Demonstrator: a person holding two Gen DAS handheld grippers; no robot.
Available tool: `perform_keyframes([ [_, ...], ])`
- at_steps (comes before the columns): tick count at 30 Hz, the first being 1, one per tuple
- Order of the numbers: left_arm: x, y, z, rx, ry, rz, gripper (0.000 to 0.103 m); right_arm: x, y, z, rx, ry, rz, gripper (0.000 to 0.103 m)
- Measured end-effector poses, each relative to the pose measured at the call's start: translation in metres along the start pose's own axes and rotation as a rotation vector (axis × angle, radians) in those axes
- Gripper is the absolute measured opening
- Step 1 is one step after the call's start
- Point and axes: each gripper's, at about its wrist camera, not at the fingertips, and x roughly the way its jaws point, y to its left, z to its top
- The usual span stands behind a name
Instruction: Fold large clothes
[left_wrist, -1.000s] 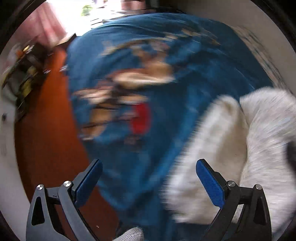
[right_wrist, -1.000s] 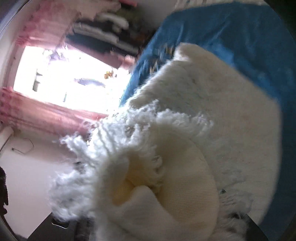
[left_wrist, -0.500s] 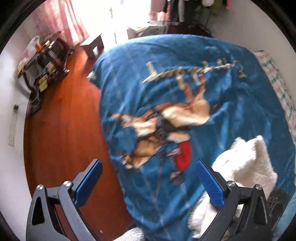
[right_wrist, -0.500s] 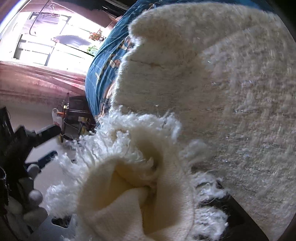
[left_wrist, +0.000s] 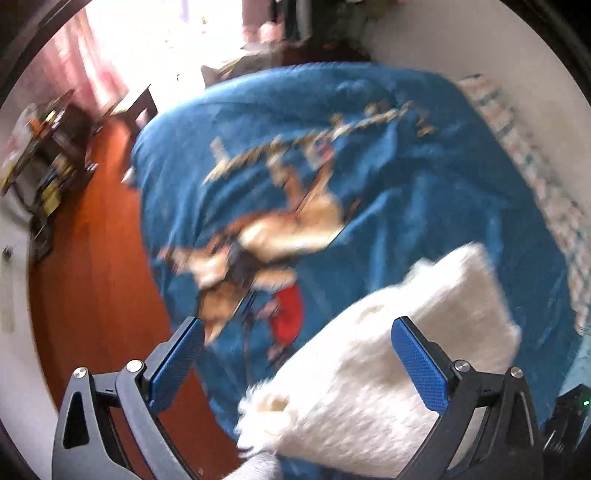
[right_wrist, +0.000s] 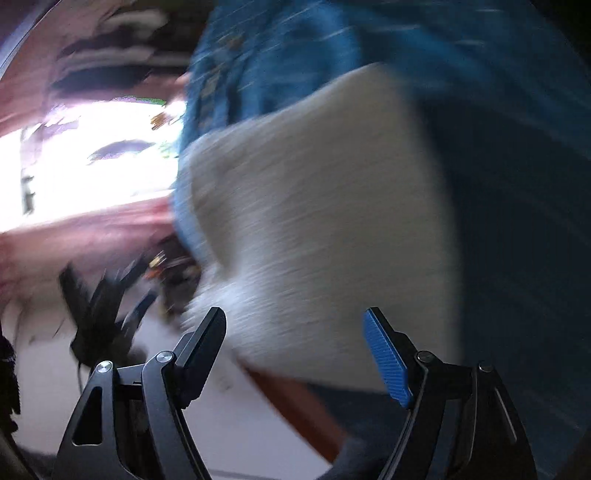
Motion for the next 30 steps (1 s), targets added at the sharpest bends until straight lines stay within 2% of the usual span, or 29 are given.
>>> perform_keyframes([
  [2, 0.009, 0.015, -0.021, -0.078, 0.05, 0.002, 0.103, -0.004, -0.017, 0.008, 0.063, -0.022, -0.031, 0.078],
  [4, 0.017, 0.033, -0.049, -0.204, 0.112, -0.038, 0.103, -0.005, -0.033, 0.012, 0.114, -0.049, -0.027, 0.078],
  [8, 0.049, 0.039, -0.083, -0.353, 0.243, -0.174, 0.103, -0.01, -0.042, 0.009, 0.143, -0.071, -0.014, 0.078],
  [11, 0.083, 0.023, -0.095, -0.446, 0.304, -0.323, 0.1, -0.011, -0.04, 0.001, 0.146, -0.078, -0.022, 0.078],
  [12, 0.088, 0.018, -0.094, -0.466, 0.294, -0.351, 0.072, -0.011, -0.034, -0.007, 0.125, -0.088, -0.035, 0.078],
  [13, 0.088, 0.011, -0.09, -0.485, 0.262, -0.399, 0.036, -0.013, -0.033, -0.01, 0.108, -0.101, -0.063, 0.078],
  [14, 0.084, 0.006, -0.085, -0.47, 0.251, -0.391, 0.03, -0.014, -0.03, -0.019, 0.093, -0.113, -0.091, 0.078],
  [15, 0.079, 0.002, -0.082, -0.451, 0.238, -0.37, 0.018, -0.017, -0.03, -0.03, 0.085, -0.113, -0.093, 0.078],
  [16, 0.07, -0.001, -0.078, -0.436, 0.209, -0.37, 0.014, -0.013, -0.029, -0.043, 0.086, -0.106, -0.094, 0.078],
  [18, 0.053, -0.003, -0.076, -0.433, 0.179, -0.384, 0.012, 0.003, -0.033, -0.064, 0.127, -0.062, -0.057, 0.077],
  [20, 0.034, -0.007, -0.078, -0.421, 0.158, -0.402, 0.012, 0.031, -0.046, -0.081, 0.209, -0.017, -0.001, 0.061],
  [21, 0.03, -0.008, -0.079, -0.417, 0.153, -0.407, 0.011, 0.053, -0.053, -0.087, 0.256, 0.005, 0.038, 0.057],
  [22, 0.021, -0.009, -0.083, -0.415, 0.151, -0.41, 0.011, 0.065, -0.058, -0.091, 0.287, 0.007, 0.067, 0.041],
  [23, 0.017, -0.008, -0.086, -0.419, 0.153, -0.416, 0.011, 0.082, -0.063, -0.094, 0.324, 0.005, 0.096, 0.02],
  [27, 0.006, 0.005, -0.105, -0.45, 0.164, -0.407, 0.011, 0.111, -0.073, -0.089, 0.377, -0.059, 0.087, 0.018],
  [30, 0.022, 0.02, -0.124, -0.451, 0.189, -0.346, 0.011, 0.111, -0.073, -0.089, 0.368, -0.055, 0.07, 0.017],
])
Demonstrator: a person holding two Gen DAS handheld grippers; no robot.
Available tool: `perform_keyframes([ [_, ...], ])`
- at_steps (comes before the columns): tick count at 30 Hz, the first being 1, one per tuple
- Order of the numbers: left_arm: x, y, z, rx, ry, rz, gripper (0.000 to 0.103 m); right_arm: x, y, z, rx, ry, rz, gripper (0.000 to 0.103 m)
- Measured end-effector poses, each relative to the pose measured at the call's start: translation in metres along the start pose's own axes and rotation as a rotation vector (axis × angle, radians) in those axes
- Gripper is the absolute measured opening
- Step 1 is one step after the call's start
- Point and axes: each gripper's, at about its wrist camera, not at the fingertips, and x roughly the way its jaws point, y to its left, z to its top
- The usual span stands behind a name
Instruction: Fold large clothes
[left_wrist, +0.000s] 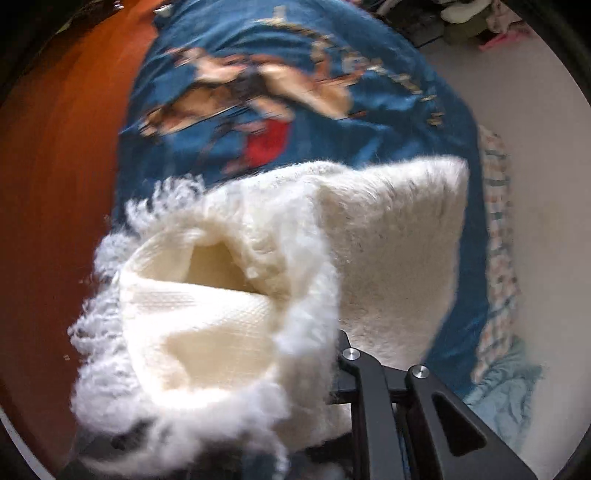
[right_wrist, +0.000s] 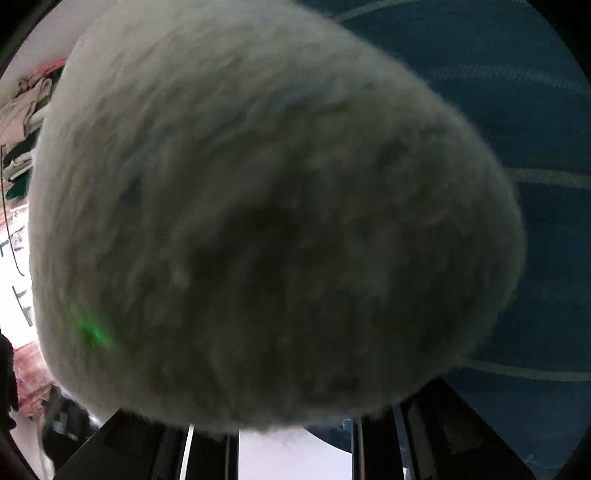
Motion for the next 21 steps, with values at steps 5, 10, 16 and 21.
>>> perform_keyframes([
  [5, 0.046, 0.027, 0.009, 0.044, 0.043, 0.067, 0.013, -0.003, 0.002, 0.001, -0.022, 0.117, -0.078, 0.017],
  [10, 0.033, 0.023, 0.019, 0.057, 0.089, 0.029, 0.021, -0.049, 0.005, 0.0, -0.037, 0.164, -0.174, 0.058],
  [16, -0.025, 0.001, 0.022, 0.134, 0.024, 0.132, 0.057, -0.117, 0.04, 0.018, -0.114, 0.037, -0.155, 0.06],
  [21, -0.049, -0.033, 0.023, 0.347, -0.118, 0.246, 0.089, -0.103, 0.11, 0.035, -0.348, 0.009, -0.123, 0.04],
])
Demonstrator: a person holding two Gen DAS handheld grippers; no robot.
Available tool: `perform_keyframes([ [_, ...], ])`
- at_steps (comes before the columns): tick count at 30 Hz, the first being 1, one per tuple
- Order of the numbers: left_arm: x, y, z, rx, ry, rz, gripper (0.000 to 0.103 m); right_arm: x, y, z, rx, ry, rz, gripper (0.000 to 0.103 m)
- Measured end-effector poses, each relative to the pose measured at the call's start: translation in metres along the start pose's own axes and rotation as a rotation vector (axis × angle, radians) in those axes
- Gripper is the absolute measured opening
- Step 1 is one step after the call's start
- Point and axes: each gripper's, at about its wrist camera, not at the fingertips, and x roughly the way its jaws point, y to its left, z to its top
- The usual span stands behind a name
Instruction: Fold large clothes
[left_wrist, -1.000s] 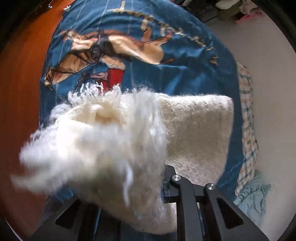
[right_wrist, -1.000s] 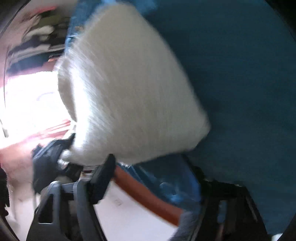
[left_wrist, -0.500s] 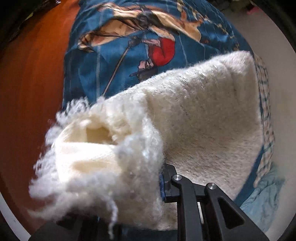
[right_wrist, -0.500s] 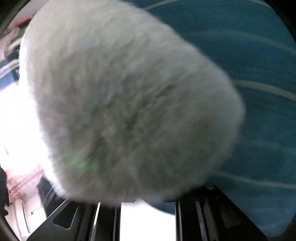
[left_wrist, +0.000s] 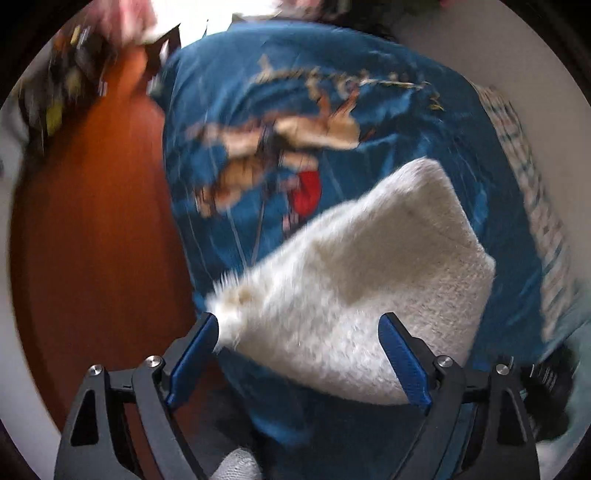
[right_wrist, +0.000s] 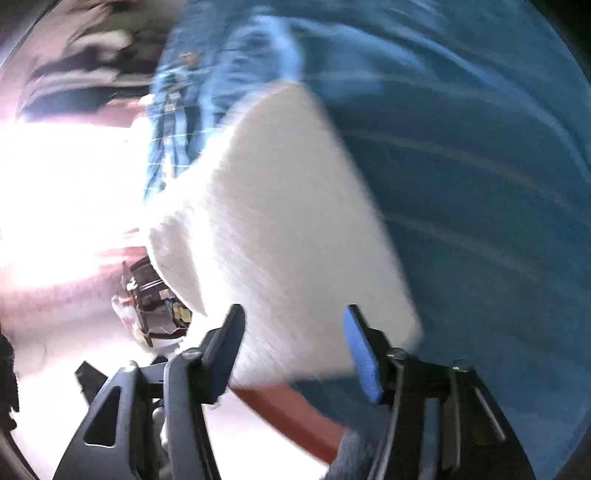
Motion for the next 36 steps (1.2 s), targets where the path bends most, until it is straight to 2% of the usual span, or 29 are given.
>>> perform_keyframes([
  [3, 0.01, -0.024, 0.019, 0.13, -0.053, 0.036, 0.089, 0.038, 0.027, 0.031, -0.063, -0.005, -0.058, 0.03],
  [5, 0.022, -0.036, 0.032, 0.178, -0.055, 0.029, 0.089, 0.08, 0.035, 0.054, -0.075, 0.014, -0.18, 0.029],
  [6, 0.034, -0.05, 0.043, 0.211, -0.043, 0.024, 0.089, 0.093, 0.035, 0.065, -0.052, 0.02, -0.193, 0.029],
  [8, 0.047, -0.067, 0.057, 0.261, -0.042, 0.029, 0.089, 0.097, 0.041, 0.083, 0.008, 0.053, -0.207, 0.029],
  [10, 0.056, -0.084, 0.064, 0.322, -0.052, 0.017, 0.089, 0.085, 0.049, 0.089, 0.009, 0.089, -0.2, 0.03],
  [12, 0.078, -0.095, 0.071, 0.364, -0.034, 0.071, 0.089, 0.066, 0.053, 0.095, -0.008, 0.071, -0.127, 0.037],
  [14, 0.123, -0.092, 0.081, 0.348, 0.07, 0.086, 0.097, 0.041, 0.043, 0.096, -0.023, 0.024, -0.091, 0.078],
  [15, 0.143, -0.082, 0.084, 0.291, 0.125, 0.07, 0.103, 0.035, 0.037, 0.098, -0.031, 0.0, -0.094, 0.083],
  [16, 0.156, -0.071, 0.088, 0.221, 0.164, 0.011, 0.103, 0.033, 0.029, 0.102, -0.042, -0.021, -0.111, 0.083],
  [18, 0.158, -0.058, 0.092, 0.165, 0.178, -0.063, 0.103, 0.046, 0.006, 0.111, -0.021, 0.019, -0.101, 0.083],
  [20, 0.151, -0.055, 0.09, 0.19, 0.156, -0.081, 0.103, 0.076, -0.021, 0.113, 0.03, 0.121, 0.007, 0.083],
  [22, 0.146, -0.052, 0.086, 0.195, 0.146, -0.084, 0.103, 0.104, -0.041, 0.118, 0.042, 0.216, 0.179, 0.088],
  [24, 0.147, -0.05, 0.083, 0.188, 0.149, -0.089, 0.103, 0.128, -0.045, 0.121, 0.044, 0.264, 0.308, 0.089],
  [25, 0.148, -0.051, 0.083, 0.188, 0.143, -0.085, 0.103, 0.138, -0.041, 0.121, 0.036, 0.279, 0.363, 0.089],
  [27, 0.146, -0.056, 0.085, 0.22, 0.116, -0.044, 0.103, 0.148, -0.017, 0.122, -0.035, 0.27, 0.372, 0.084],
  [29, 0.138, -0.065, 0.085, 0.257, 0.078, 0.007, 0.103, 0.148, -0.001, 0.124, -0.05, 0.224, 0.368, 0.058],
  [32, 0.127, -0.074, 0.095, 0.282, 0.064, -0.021, 0.103, 0.117, -0.007, 0.117, 0.076, 0.115, 0.43, 0.051],
  [36, 0.098, -0.107, 0.098, 0.351, 0.048, -0.055, 0.103, 0.058, -0.03, 0.104, 0.186, -0.039, 0.48, 0.051],
])
